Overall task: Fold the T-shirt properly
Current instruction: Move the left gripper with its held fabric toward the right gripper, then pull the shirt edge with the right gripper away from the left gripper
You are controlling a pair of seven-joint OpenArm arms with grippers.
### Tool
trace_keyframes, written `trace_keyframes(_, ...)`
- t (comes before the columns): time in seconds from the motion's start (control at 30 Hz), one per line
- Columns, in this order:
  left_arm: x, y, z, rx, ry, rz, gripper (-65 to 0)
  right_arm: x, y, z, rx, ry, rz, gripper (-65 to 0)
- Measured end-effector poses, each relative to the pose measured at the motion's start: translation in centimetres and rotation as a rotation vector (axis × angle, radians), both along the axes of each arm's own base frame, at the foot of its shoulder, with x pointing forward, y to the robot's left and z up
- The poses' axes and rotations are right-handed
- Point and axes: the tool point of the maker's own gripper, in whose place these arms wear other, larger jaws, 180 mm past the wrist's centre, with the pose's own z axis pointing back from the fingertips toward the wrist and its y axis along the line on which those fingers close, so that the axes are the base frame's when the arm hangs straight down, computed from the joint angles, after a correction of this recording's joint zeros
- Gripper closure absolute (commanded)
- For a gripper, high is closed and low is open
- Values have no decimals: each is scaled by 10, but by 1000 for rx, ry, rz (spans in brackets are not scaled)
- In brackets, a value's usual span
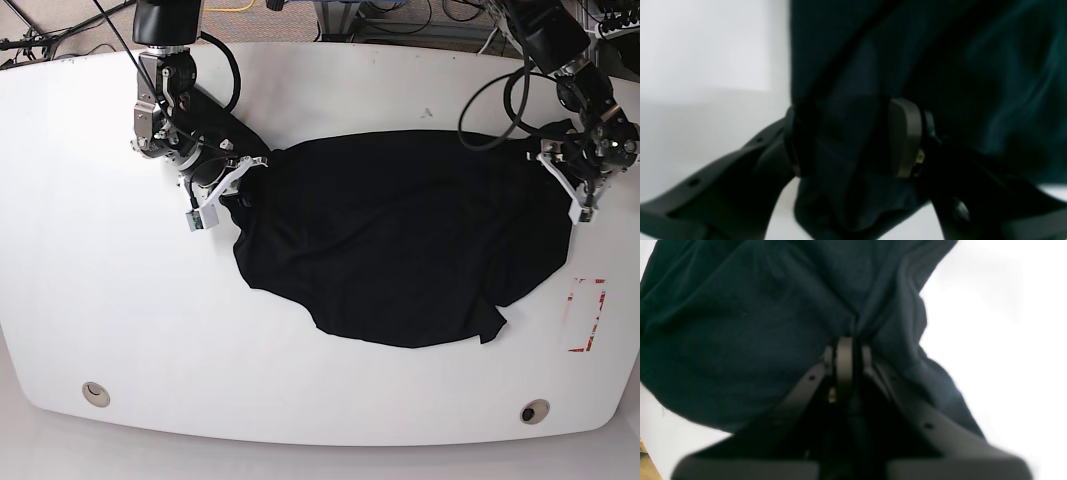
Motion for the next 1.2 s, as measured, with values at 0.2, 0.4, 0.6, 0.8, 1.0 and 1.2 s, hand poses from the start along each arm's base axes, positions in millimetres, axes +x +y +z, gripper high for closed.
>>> trace_keyframes(0.2,-1,-15,-1,17,3,-53,-327,0,0,1,-6,2,7,-41)
trace_keyframes(0.4,-4,-12,-1,-6,-13,-31,-338,0,0,1,-6,2,8,-119)
trace_keyframes(0.6,-5,-8,-1,-26,-20,-5,-367,0,-1,2,-7,-2,8,-174)
trace_keyframes(0.8,-6,-4,-1,-41,-29,18,-375,0,-1,3,-1,-10,3,-166)
trace_keyframes(1.0,-6,-6,-1,-44,-19,14,-250,0,-1,5,-7,-15,5,-179)
trace_keyframes(1.2,-7,-8,-2,-36,2,5,-30,1,-2,12,-18,-31,8,-168)
